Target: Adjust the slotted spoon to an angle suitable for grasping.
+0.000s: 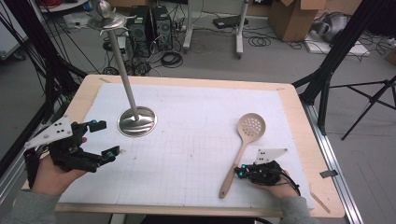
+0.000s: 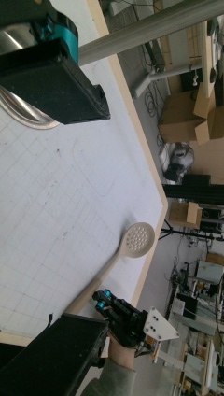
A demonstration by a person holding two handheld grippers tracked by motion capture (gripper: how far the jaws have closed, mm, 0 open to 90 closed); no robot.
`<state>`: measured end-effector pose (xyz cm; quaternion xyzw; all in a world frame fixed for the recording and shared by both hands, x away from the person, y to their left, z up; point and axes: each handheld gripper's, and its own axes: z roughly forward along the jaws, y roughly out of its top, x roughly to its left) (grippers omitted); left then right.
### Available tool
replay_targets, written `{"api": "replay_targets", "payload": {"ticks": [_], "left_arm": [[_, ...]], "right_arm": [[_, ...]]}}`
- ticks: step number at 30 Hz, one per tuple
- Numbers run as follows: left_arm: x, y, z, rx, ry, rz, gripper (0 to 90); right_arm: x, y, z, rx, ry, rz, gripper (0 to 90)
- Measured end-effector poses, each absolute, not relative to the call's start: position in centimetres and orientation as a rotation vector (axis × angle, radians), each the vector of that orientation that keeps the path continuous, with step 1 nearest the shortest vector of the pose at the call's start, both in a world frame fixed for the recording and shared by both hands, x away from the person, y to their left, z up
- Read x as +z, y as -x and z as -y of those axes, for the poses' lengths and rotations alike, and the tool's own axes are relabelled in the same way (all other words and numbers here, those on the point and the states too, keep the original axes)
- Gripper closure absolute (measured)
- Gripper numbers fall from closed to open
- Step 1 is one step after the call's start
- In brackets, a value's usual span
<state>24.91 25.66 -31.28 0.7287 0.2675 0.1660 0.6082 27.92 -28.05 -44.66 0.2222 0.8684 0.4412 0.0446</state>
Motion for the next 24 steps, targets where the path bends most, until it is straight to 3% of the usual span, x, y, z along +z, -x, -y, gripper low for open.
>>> {"api": "replay_targets", "payload": {"ticks": [10,24], "left_arm": [[-31.3,-24.8,-25.9,0.384,-1.674,-0.625,2.4],[-31.9,-24.1,-26.7,0.39,-1.684,-0.646,2.4]], "right_arm": [[-44.8,-28.4,25.8,1.293,-0.666,-2.633,90.0],[-43.5,-31.9,27.9,1.29,-0.884,-2.388,90.0]]}}
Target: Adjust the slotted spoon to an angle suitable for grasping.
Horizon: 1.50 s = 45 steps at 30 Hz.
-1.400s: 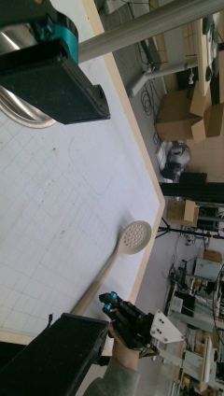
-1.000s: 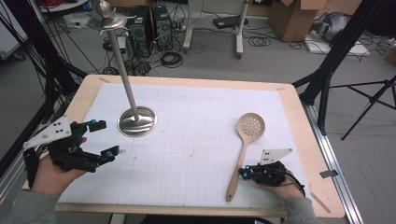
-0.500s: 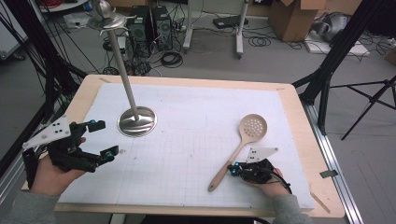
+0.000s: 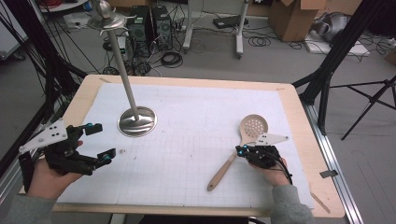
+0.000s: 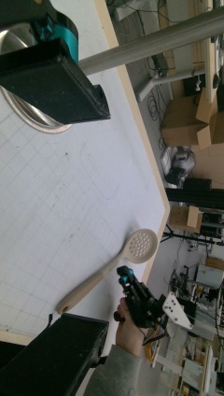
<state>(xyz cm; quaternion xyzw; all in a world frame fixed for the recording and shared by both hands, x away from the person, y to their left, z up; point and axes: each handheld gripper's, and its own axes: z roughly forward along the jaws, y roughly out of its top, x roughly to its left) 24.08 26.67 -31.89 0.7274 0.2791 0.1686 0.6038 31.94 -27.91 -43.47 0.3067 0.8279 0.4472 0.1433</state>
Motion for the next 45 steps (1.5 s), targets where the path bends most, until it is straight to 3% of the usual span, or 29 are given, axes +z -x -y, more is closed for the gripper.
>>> {"api": "replay_targets", "payload": {"ticks": [18,25,45], "left_arm": [[-32.4,-23.2,-27.8,0.401,-1.677,-0.674,2.4],[-32.6,-23.2,-27.5,0.388,-1.693,-0.673,2.4],[-32.4,-23.7,-27.0,0.372,-1.69,-0.658,2.4]], "right_arm": [[-44.4,-35.3,27.4,1.12,-1.038,-2.349,90.0],[-44.3,-34.9,26.9,1.044,-1.012,-2.344,90.0],[-44.3,-30.3,31.0,1.073,-1.149,-2.298,90.0]]}}
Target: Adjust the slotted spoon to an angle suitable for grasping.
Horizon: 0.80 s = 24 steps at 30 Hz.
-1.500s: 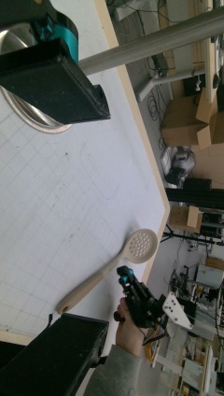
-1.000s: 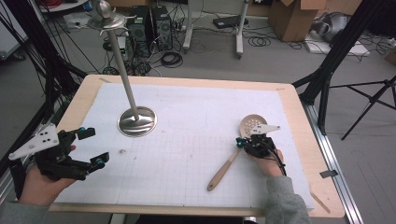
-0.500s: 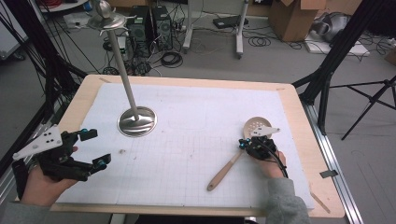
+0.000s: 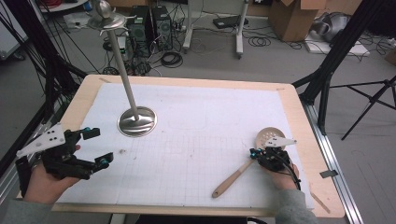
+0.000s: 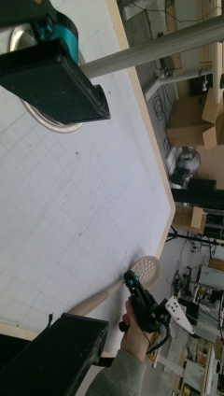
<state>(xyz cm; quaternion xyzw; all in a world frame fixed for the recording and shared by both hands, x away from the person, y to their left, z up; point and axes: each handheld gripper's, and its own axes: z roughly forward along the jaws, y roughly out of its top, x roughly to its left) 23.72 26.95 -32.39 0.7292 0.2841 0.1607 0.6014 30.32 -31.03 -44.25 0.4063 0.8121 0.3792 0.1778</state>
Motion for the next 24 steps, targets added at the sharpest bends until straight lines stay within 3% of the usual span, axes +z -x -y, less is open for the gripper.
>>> {"api": "replay_targets", "payload": {"ticks": [8,14,24], "left_arm": [[-32.0,-24.3,-26.7,0.372,-1.679,-0.646,2.4],[-31.5,-24.8,-26.8,0.371,-1.658,-0.639,2.4],[-30.5,-25.4,-26.5,0.373,-1.638,-0.611,2.4]], "right_arm": [[-43.9,-29.5,31.1,1.104,-1.078,-2.281,90.0],[-42.4,-27.1,30.2,1.243,-0.982,-2.303,90.0],[-43.2,-23.9,28.9,1.236,-0.889,-2.482,90.0]]}}
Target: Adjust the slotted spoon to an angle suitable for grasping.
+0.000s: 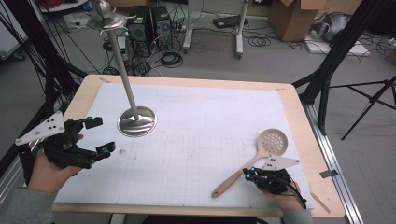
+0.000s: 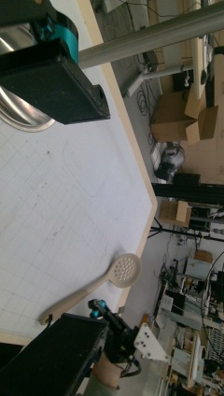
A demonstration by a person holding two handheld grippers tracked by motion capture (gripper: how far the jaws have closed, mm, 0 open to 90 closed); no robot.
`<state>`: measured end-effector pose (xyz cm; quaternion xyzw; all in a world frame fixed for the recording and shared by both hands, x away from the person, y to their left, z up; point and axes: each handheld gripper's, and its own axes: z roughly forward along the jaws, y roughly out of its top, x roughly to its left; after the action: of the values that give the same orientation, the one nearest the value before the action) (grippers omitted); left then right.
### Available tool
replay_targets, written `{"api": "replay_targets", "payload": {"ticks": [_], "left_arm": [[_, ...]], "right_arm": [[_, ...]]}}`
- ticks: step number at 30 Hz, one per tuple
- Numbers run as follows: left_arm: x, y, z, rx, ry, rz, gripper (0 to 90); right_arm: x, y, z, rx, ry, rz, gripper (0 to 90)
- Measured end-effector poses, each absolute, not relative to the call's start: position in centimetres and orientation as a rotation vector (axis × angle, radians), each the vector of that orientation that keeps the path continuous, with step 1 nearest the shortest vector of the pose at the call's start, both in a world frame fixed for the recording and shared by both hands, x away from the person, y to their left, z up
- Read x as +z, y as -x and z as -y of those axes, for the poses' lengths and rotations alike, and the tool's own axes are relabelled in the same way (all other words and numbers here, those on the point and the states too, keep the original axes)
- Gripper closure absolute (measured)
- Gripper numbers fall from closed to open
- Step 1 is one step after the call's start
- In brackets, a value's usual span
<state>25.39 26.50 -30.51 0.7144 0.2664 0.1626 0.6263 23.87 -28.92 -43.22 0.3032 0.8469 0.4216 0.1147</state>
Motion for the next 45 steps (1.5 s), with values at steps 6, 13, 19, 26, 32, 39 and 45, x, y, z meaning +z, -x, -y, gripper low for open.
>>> {"api": "replay_targets", "payload": {"ticks": [6,13,19,26,32,39,45], "left_arm": [[-30.4,-25.6,-26.3,0.369,-1.634,-0.609,2.4],[-30.6,-25.6,-26.0,0.366,-1.648,-0.611,2.4],[-30.7,-25.2,-26.2,0.375,-1.654,-0.616,2.4],[-30.9,-24.6,-27.1,0.394,-1.654,-0.637,2.4],[-31.1,-24.0,-27.8,0.409,-1.651,-0.652,2.4],[-31.5,-23.2,-28.3,0.415,-1.658,-0.674,2.4],[-31.3,-23.2,-28.7,0.419,-1.65,-0.676,2.4]], "right_arm": [[-43.9,-22.9,27.6,1.226,-0.772,-2.597,90.0],[-44.4,-23.4,25.9,1.184,-0.771,-2.593,90.0],[-44.5,-24.3,24.6,1.168,-0.783,-2.563,90.0],[-44.7,-26.3,22.9,1.154,-0.793,-2.516,90.0],[-44.8,-28.1,21.5,1.127,-0.836,-2.466,90.0],[-44.9,-29.3,21.1,1.119,-0.866,-2.456,90.0],[-44.8,-29.5,21.2,1.121,-0.865,-2.447,90.0]]}}
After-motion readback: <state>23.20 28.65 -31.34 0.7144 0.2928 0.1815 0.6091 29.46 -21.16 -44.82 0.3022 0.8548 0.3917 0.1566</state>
